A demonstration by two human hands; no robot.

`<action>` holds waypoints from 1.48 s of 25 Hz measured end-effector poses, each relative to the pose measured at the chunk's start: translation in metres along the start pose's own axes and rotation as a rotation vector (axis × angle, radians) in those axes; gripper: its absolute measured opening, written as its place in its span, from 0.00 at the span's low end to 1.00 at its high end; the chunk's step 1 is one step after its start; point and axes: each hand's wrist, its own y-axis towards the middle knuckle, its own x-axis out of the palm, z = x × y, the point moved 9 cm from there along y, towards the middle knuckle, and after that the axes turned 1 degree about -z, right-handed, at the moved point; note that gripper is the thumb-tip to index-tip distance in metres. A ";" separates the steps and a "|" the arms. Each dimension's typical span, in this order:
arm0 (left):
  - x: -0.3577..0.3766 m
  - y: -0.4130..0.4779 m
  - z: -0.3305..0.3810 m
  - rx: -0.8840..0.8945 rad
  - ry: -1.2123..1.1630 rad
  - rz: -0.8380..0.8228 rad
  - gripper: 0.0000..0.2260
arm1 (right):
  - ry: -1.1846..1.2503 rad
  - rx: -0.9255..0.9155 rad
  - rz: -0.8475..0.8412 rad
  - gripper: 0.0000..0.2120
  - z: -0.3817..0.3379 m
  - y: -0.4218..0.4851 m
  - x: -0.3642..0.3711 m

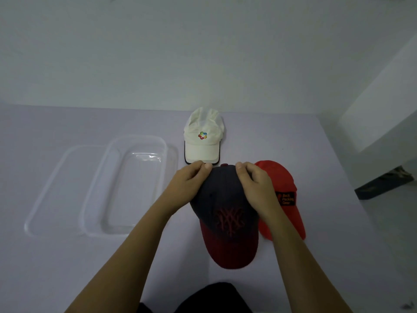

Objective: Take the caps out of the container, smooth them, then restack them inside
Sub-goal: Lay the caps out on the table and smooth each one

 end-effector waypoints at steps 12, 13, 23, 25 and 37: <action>-0.012 -0.005 -0.037 -0.384 -0.900 0.050 0.14 | 0.597 0.366 0.021 0.16 0.043 -0.010 0.024; -0.019 -0.002 -0.041 -0.369 -1.053 0.154 0.15 | 0.654 0.454 0.008 0.19 0.051 -0.012 0.028; -0.013 -0.010 -0.054 -0.563 -0.623 -0.130 0.35 | 0.930 0.645 -0.127 0.18 0.064 -0.018 0.053; 0.000 -0.020 -0.052 -0.635 -0.480 -0.359 0.35 | 0.994 0.603 -0.146 0.22 0.058 -0.013 0.050; 0.006 -0.008 -0.080 -0.573 -0.114 -0.534 0.07 | 1.191 0.646 -0.065 0.20 0.077 -0.009 0.055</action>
